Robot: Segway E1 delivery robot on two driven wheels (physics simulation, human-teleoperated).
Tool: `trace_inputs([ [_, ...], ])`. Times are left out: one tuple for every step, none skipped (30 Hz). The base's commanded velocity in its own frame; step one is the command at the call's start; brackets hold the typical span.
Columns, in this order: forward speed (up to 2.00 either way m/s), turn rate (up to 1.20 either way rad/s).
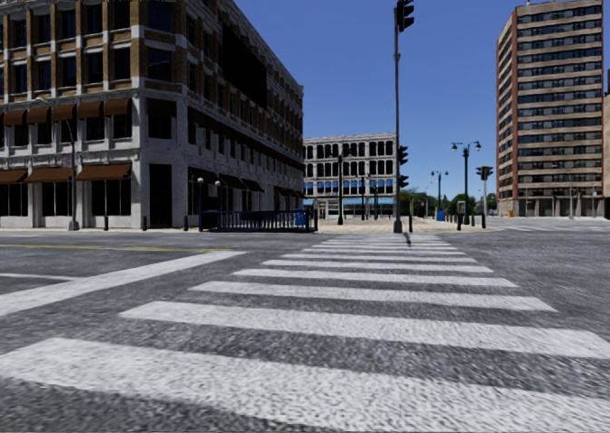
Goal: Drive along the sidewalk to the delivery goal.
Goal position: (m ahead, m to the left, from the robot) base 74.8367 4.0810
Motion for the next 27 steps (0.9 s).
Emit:
trace_inputs([
  [2.0,-0.46],
  [2.0,-0.46],
  [2.0,-0.46],
  [2.0,-0.46],
  [2.0,-0.46],
  [2.0,-0.46],
  [2.0,-0.46],
  [2.0,-0.38],
  [2.0,-0.38],
  [2.0,-0.3],
  [2.0,-0.27],
  [2.0,-0.26],
  [2.0,-0.26],
  [2.0,-0.24],
  [2.0,-0.15],
  [2.0,-0.08],
  [2.0,-0.08],
  [2.0,0.0],
  [2.0,0.0],
  [2.0,0.0],
  [2.0,0.0],
  [2.0,0.0],
  [2.0,0.0],
  [2.0,0.0],
  [2.0,0.0],
  [2.0,0.0],
  [2.0,0.0],
])
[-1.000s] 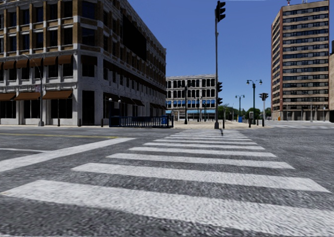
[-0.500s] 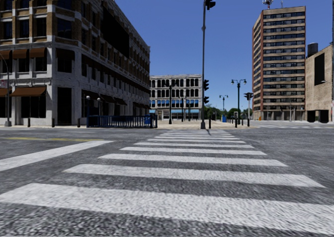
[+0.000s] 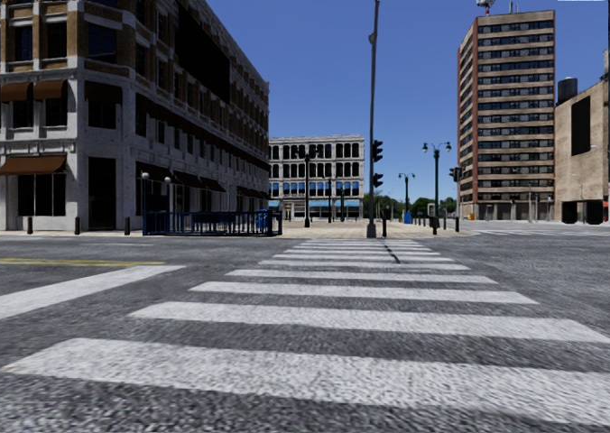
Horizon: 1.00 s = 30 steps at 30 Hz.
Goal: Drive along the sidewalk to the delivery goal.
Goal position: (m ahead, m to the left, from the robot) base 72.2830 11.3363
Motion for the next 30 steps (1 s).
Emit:
trace_inputs([
  [2.0,0.0],
  [2.0,0.0],
  [2.0,0.0],
  [2.0,0.0],
  [2.0,0.0],
  [2.0,0.0],
  [2.0,0.0],
  [2.0,0.0],
  [2.0,0.0],
  [2.0,0.0],
  [2.0,0.0],
  [2.0,0.0],
  [2.0,0.0],
  [2.0,0.0],
  [2.0,0.0],
  [2.0,0.0],
  [2.0,0.0],
  [2.0,0.0],
  [2.0,0.0],
  [2.0,0.0],
  [2.0,-0.17],
  [2.0,-0.17],
  [2.0,-0.38],
  [2.0,-0.48],
  [2.0,-0.51],
  [2.0,0.0],
  [2.0,0.0],
  [2.0,0.0],
  [2.0,0.0],
  [2.0,0.0],
])
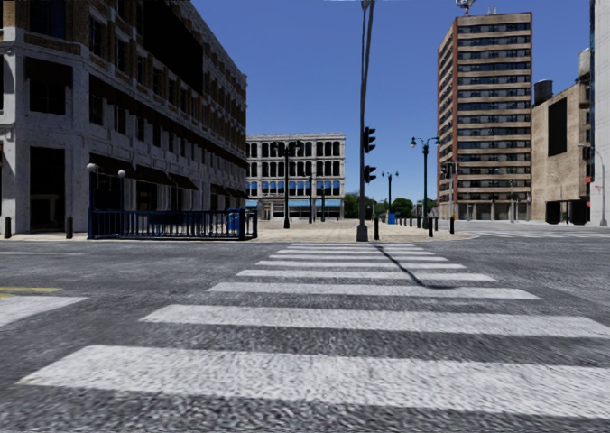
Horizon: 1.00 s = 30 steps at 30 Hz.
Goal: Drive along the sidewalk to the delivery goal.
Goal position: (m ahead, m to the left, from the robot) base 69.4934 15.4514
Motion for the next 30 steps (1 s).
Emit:
trace_inputs([
  [2.0,0.0],
  [2.0,0.0],
  [2.0,0.0],
  [2.0,0.0],
  [2.0,0.0],
  [2.0,0.0],
  [2.0,0.0],
  [2.0,0.0],
  [2.0,0.0],
  [2.0,-0.05],
  [2.0,-0.25],
  [2.0,-0.39],
  [2.0,-0.39],
  [2.0,-0.43],
  [2.0,-0.46],
  [2.0,-0.48],
  [2.0,-0.48],
  [2.0,-0.48],
  [2.0,-0.28],
  [2.0,-0.28],
  [2.0,-0.04],
  [2.0,0.0],
  [2.0,0.0],
  [2.0,0.0],
  [2.0,0.0],
  [2.0,0.0],
  [2.0,0.0],
  [2.0,0.0],
  [2.0,0.0],
  [2.0,0.0],
])
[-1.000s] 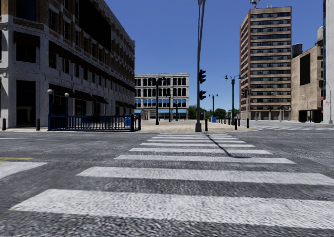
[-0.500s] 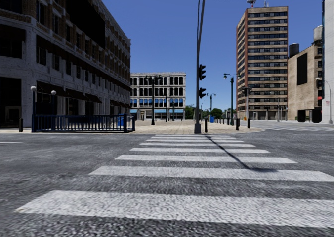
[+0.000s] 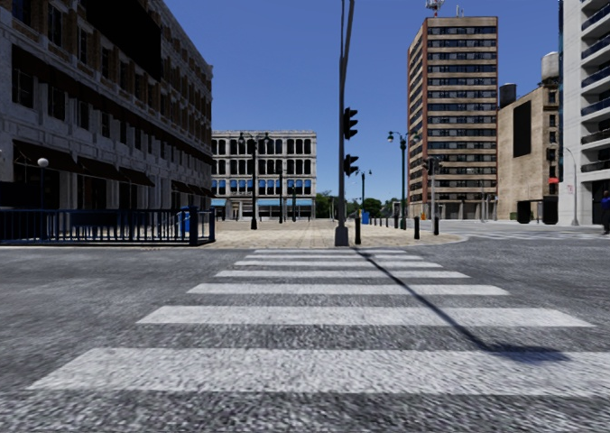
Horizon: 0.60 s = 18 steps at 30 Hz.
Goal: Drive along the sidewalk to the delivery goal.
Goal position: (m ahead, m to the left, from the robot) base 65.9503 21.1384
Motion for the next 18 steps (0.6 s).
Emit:
trace_inputs([
  [2.0,0.0],
  [2.0,0.0],
  [2.0,0.0],
  [2.0,0.0],
  [2.0,0.0],
  [2.0,0.0],
  [2.0,0.0],
  [2.0,0.0],
  [2.0,0.0],
  [2.0,0.0],
  [2.0,0.0],
  [2.0,0.0],
  [2.0,0.0],
  [2.0,0.0],
  [2.0,0.0],
  [2.0,0.0],
  [2.0,0.0],
  [2.0,0.0],
])
